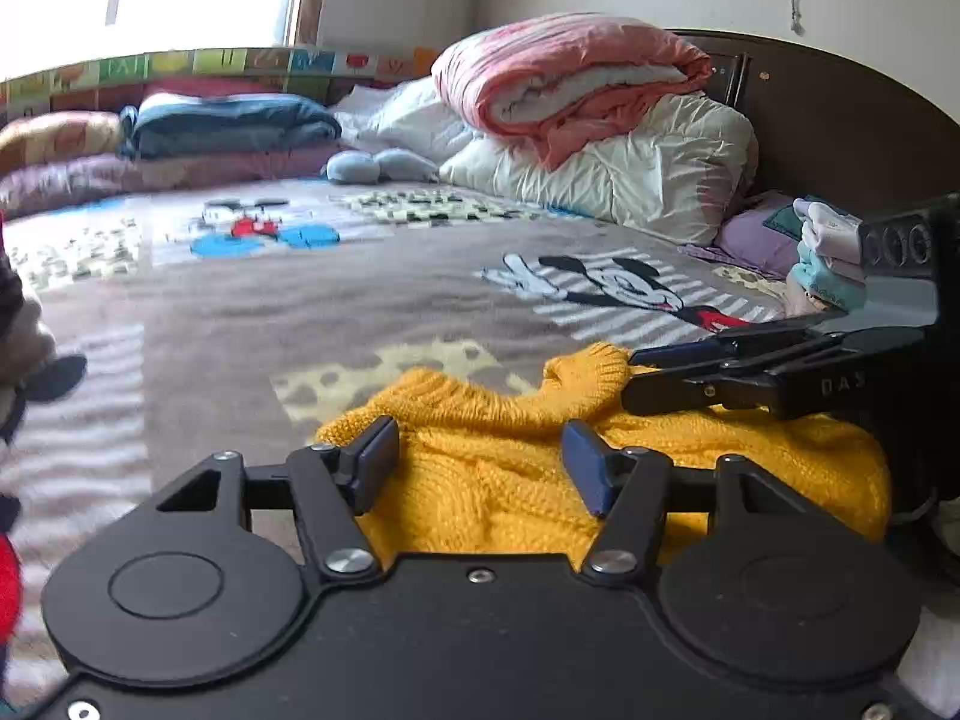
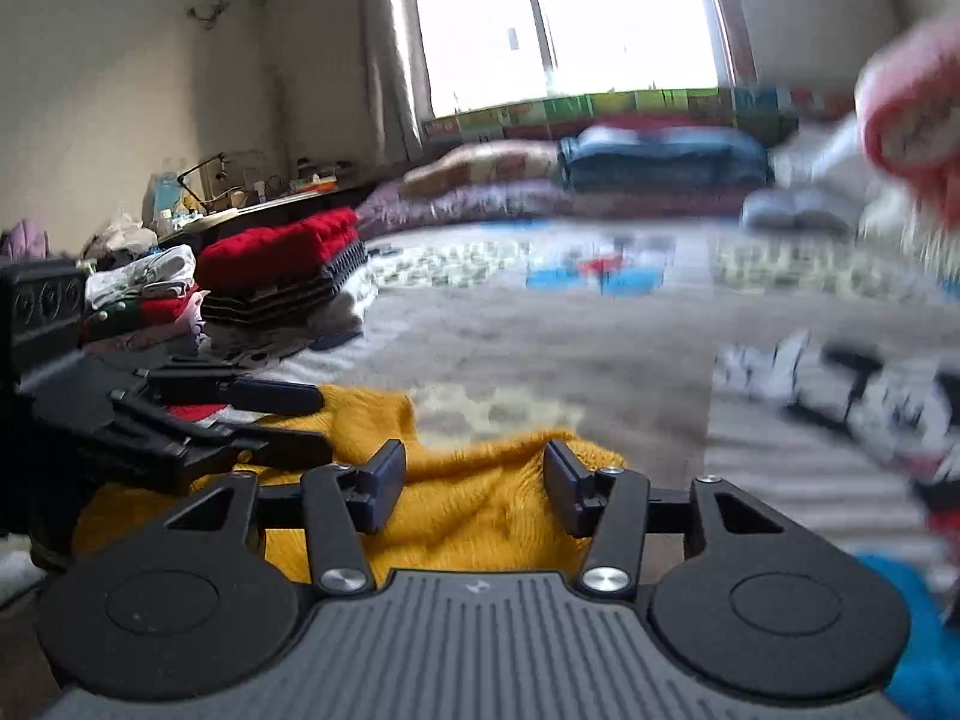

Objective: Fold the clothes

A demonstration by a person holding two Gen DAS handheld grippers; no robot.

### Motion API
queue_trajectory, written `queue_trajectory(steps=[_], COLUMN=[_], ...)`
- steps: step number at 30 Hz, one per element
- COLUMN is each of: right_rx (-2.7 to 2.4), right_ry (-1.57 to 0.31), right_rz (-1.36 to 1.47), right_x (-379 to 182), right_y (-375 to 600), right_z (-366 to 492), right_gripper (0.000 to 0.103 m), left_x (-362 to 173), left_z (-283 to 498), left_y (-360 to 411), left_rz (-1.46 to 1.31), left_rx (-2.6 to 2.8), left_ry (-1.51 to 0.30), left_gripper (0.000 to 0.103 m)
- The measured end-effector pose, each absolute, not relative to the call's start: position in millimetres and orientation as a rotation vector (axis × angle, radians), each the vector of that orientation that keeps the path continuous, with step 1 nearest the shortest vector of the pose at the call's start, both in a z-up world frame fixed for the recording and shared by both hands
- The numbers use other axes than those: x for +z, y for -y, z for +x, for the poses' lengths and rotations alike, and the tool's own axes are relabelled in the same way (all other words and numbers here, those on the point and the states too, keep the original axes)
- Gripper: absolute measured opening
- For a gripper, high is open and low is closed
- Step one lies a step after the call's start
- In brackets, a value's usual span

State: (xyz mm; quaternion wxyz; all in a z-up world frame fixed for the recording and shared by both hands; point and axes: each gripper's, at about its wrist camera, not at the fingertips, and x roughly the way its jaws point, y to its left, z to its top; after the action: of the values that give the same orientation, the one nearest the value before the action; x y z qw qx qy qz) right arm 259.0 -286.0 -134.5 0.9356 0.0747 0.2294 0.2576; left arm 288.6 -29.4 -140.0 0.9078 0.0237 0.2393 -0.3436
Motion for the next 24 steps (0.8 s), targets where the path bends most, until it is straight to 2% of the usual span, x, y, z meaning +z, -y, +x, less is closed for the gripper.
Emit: queue_trajectory(steps=[4, 8, 14, 17, 24], right_rx=[0.534, 0.532, 0.528, 0.528, 0.555], right_ry=[-0.513, -0.466, -0.383, -0.356, -0.324], right_rz=[0.22, 0.227, 0.236, 0.205, 0.076], right_x=[-146.6, -138.9, -124.6, -116.9, -103.1], right_y=[291.7, 295.7, 303.0, 302.2, 281.6], right_z=[263.8, 251.7, 231.7, 210.8, 154.4], right_gripper=[0.052, 0.052, 0.05, 0.051, 0.051], left_x=[-145.2, -144.5, -103.2, -89.2, -110.7], left_z=[289.7, 286.6, 249.9, 223.6, 190.3], left_y=[35.4, 37.3, 12.7, 13.6, 33.4], left_rz=[0.063, 0.068, -0.034, 0.003, 0.129], left_rx=[-0.708, -0.705, -0.659, -0.653, -0.651], left_ry=[-0.524, -0.523, -0.376, -0.343, -0.396], left_gripper=[0.06, 0.06, 0.06, 0.06, 0.06])
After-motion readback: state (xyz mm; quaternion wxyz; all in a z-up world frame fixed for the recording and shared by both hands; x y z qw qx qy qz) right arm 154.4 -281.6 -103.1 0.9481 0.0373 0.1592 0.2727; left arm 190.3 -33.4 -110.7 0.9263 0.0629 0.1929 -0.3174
